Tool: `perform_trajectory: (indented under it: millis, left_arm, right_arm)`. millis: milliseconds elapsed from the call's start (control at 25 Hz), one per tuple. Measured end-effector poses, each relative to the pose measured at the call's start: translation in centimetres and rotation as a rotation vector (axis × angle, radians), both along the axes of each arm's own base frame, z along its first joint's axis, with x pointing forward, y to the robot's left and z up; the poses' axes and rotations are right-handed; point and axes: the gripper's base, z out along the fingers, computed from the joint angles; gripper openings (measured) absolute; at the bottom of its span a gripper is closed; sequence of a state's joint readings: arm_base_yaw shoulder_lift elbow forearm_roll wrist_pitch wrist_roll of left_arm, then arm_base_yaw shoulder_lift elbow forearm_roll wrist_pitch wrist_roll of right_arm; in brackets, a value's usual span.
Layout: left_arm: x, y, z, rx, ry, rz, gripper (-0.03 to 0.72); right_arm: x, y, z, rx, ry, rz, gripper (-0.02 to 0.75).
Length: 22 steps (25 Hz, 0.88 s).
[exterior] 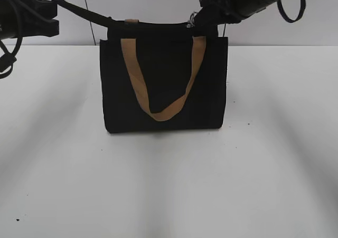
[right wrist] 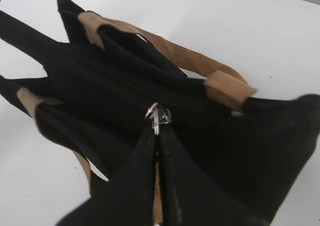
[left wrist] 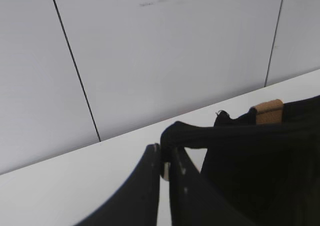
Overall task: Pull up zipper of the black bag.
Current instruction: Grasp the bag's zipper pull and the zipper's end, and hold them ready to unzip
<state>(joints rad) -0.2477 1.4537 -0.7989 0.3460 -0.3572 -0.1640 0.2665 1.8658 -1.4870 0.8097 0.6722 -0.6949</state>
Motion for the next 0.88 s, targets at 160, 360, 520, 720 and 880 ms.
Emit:
perform_trajectory:
  millis: [160,360,520,720,880]
  left_arm:
    - [0.0,0.0,0.0,0.001,0.002,0.001,0.025]
    - [0.0,0.0,0.0,0.004,0.001,-0.002,0.025]
    - [0.0,0.0,0.0,0.006,0.0,-0.003,0.025]
    - [0.0,0.0,0.0,0.006,0.0,-0.003,0.025]
    - [0.0,0.0,0.0,0.005,0.001,-0.001,0.025]
  right_arm:
    - [0.3,-1.7,0.0,-0.006,0.03,-0.022,-0.013]
    - [0.2,-2.4,-0.2,-0.012,0.056,-0.021,-0.013]
    - [0.2,-2.4,-0.2,-0.013,0.056,-0.021,-0.013]
    - [0.2,-2.4,-0.1,-0.008,0.058,-0.023,-0.002]
    - [0.3,-2.6,0.0,0.002,0.054,-0.036,0.126]
